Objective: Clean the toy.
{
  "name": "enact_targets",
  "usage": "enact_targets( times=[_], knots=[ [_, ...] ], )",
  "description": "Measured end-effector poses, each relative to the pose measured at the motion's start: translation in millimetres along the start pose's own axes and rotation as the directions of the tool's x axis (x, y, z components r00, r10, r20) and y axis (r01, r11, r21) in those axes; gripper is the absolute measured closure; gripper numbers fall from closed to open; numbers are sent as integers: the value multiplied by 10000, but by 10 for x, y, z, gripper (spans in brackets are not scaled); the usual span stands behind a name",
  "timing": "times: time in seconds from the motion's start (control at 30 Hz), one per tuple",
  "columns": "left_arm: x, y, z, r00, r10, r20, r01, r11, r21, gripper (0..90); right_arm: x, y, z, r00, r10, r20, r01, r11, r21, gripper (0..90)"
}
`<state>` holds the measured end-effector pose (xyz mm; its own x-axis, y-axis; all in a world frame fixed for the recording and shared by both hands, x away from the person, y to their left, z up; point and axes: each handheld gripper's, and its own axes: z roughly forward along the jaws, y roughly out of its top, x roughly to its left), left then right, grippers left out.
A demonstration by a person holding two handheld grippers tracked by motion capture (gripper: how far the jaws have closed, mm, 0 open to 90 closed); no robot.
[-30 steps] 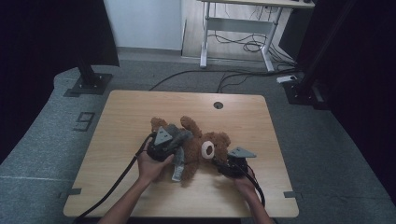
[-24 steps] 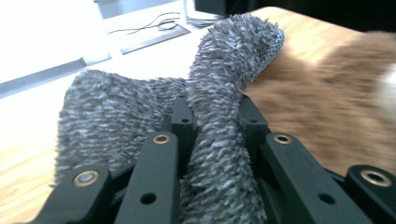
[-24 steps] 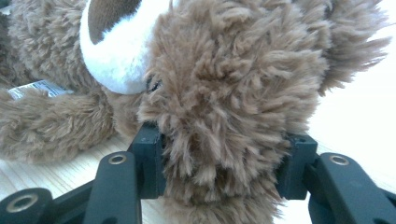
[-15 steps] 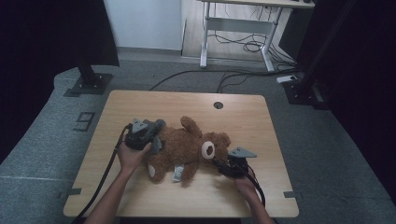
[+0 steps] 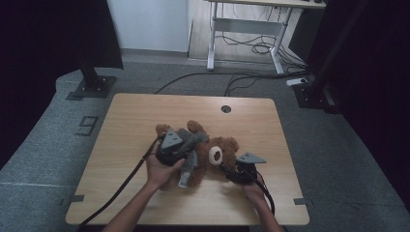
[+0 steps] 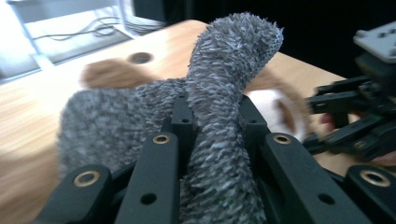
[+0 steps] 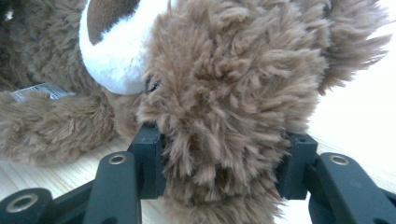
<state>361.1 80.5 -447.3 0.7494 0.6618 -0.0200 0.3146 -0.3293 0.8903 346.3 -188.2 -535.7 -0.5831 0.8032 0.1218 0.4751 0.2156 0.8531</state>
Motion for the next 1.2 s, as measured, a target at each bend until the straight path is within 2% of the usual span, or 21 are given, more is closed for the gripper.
enact_targets(
  times=[0.07, 0.13, 0.2, 0.23, 0.37, 0.43, 0.47, 0.57, 0.67, 0.77, 0.9, 1.0, 1.1, 1.2],
  knots=[
    [-112, 33, 175, 9996, 23, 274, -29, 9997, 231, 740, 1, -2, -1, 10000, 20, -1, -20, 10000, -10, 468],
    [-205, 53, 323, 9996, 52, 261, -69, 9978, 665, 740, 1, -5, -1, 10000, 35, 0, -35, 10000, -26, 467],
    [-279, 45, 425, 9996, 18, 283, -41, 9968, 803, 739, 1, -6, -1, 10000, 58, -2, -58, 10000, -33, 467],
    [-305, 37, 453, 9997, 172, 148, -184, 9965, 813, 739, 1, -8, 0, 10000, 59, 10, -59, 10000, -26, 467],
    [-272, 5, 441, 9996, 270, 33, -272, 9946, 997, 739, -13, -16, 1, 9999, 133, -9, -133, 9999, -6, 466],
    [-232, -67, 421, 9990, 347, -266, -311, 9914, 1273, 741, -3, -13, 1, 9999, 148, 45, -148, 9999, 5, 466],
    [-198, -117, 410, 9992, 292, -277, -252, 9902, 1371, 742, -4, -15, 0, 9998, 198, 49, -198, 9998, -3, 467],
    [-112, -234, 325, 9999, -98, -30, 101, 9921, 1253, 747, 4, -12, 0, 9998, 189, 29, -189, 9998, 12, 467],
    [-98, -281, 212, 9998, 79, -200, -52, 9917, 1286, 748, 15, -8, 2, 9998, 198, 94, -199, 9998, 33, 467],
    [-52, -359, 75, 9996, -6, -265, 39, 9921, 1253, 747, 12, -10, -1, 9996, 267, 81, -267, 9996, 49, 467],
    [18, -571, -172, 9985, -19, -545, 87, 9921, 1254, 747, 16, -13, -6, 9996, 274, 93, -274, 9996, 60, 467],
    [106, -743, -338, 9970, -223, -735, 325, 9894, 1412, 745, 14, -12, -8, 9996, 282, 75, -283, 9996, 68, 467],
    [218, -924, -452, 9942, -419, -990, 587, 9831, 1732, 744, 6, -13, -7, 9995, 323, 33, -324, 9995, 52, 467],
    [307, -982, -509, 9924, -750, -975, 911, 9808, 1725, 744, 5, -13, -6, 9995, 307, 13, -307, 9995, 42, 467]
  ],
)
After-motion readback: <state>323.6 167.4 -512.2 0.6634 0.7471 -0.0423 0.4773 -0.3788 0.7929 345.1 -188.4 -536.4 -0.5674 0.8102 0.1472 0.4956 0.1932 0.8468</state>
